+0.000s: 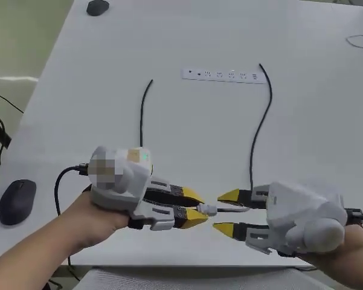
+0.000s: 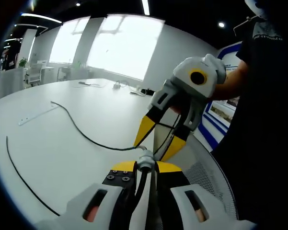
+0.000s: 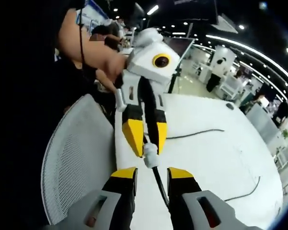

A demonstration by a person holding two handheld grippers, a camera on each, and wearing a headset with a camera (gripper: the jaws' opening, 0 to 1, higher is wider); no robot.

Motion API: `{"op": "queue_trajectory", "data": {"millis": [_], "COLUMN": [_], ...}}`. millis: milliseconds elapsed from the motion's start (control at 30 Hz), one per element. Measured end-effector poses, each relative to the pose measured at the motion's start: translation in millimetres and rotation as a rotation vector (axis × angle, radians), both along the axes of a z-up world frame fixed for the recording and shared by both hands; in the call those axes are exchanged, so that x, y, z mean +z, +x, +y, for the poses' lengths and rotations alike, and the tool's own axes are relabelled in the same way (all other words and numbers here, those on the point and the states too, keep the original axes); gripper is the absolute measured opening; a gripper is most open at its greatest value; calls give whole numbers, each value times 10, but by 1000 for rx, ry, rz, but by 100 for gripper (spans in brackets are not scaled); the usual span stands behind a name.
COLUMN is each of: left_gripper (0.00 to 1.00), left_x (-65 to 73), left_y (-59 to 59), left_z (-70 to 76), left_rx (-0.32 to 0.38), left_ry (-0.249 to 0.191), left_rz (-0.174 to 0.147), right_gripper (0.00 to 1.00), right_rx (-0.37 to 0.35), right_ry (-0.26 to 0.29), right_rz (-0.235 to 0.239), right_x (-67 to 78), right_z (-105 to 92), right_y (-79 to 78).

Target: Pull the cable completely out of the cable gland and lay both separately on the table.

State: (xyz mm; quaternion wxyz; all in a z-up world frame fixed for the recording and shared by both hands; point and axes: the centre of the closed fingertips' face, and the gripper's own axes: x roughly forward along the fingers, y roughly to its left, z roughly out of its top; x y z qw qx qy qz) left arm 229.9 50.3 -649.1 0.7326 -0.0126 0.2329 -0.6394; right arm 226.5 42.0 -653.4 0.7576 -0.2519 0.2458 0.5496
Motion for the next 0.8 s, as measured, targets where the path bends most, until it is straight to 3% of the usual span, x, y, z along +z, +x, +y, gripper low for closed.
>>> {"op": "queue_trajectory", "data": {"millis": [100,233,300,433,800], "left_gripper": [15,15,15,15,15], "left_x": [37,107,135,142,159], "left_y": [62,135,152,162,167], "left_z": [14,22,13,-1,-18], "left_rx": [24,55,57,54,55], "left_ry": [8,2,1,8,21], "left_rz": [-40,-65,-70,-78,-96], "right_gripper": [19,15,12,9,3], "right_rx": [-53,-91,-115,-146,-157], "right_ry": [-8,-49,-71,-47,-19], "right_rz": [-19,-71,-111,-153,-175], "right_x": [13,-26,-20,59,106], "right_z": [-78,-107,-123,-70,-19], "right_y": [78,137,188,245,252]}}
